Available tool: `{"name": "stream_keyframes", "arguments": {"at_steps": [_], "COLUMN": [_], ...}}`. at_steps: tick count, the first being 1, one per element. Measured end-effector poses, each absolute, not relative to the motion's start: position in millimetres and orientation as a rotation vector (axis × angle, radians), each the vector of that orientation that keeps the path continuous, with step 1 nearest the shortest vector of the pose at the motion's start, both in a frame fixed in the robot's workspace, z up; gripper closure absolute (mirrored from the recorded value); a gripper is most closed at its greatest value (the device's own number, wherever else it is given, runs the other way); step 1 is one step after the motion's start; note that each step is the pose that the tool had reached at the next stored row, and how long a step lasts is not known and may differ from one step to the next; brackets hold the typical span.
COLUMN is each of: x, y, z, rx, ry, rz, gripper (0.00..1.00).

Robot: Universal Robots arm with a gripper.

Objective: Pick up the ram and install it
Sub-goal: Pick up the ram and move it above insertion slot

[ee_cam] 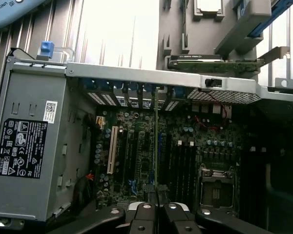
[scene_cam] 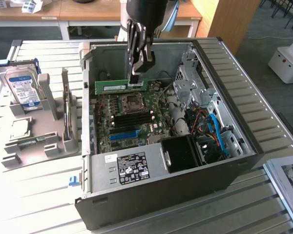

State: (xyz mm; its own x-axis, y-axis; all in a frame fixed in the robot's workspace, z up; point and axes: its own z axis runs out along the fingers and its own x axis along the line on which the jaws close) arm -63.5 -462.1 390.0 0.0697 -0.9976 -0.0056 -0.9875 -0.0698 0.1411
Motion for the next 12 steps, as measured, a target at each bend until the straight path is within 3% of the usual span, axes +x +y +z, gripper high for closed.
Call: {"name": "stream_keyframes", "arguments": {"at_steps": [3,12], "x": [-36,-37], "y": [-463,-463], "z": [390,390], "rx": [2.220,2.229], "ry": [-2.067,-2.073], "rz": [-0.160,-0.144], "gripper": [0.88,0.88]}}
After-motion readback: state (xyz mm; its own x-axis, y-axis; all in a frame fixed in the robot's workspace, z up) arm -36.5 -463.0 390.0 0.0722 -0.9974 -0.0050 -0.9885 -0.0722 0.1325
